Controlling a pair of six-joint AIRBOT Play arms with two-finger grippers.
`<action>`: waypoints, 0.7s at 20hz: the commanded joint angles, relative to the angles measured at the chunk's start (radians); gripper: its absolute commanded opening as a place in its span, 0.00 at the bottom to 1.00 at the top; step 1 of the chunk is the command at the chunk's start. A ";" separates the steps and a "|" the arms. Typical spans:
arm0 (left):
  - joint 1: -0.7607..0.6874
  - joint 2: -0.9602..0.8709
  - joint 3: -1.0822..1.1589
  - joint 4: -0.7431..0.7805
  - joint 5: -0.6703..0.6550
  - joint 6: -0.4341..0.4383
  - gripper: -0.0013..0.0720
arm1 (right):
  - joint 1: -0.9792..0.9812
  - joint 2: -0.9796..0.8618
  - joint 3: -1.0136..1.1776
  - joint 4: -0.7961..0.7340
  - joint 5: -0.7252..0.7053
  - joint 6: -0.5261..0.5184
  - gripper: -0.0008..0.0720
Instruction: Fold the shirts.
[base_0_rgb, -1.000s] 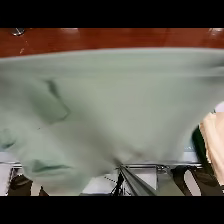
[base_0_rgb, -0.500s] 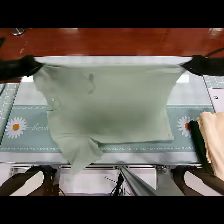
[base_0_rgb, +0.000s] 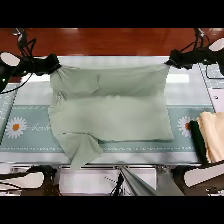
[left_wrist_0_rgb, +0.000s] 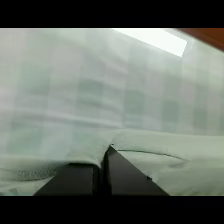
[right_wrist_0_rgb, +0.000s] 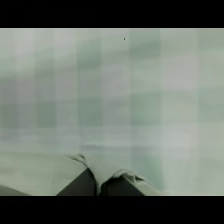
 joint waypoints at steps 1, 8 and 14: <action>0.041 -0.014 0.019 -0.001 -0.198 0.039 0.06 | -0.024 -0.037 0.045 0.030 0.130 -0.026 0.05; 0.064 -0.026 -0.127 0.015 -0.487 0.230 0.06 | -0.031 -0.026 -0.092 -0.024 0.356 -0.087 0.05; 0.071 -0.060 -0.195 0.017 -0.469 0.217 0.33 | -0.032 -0.024 -0.214 -0.041 0.309 -0.027 0.21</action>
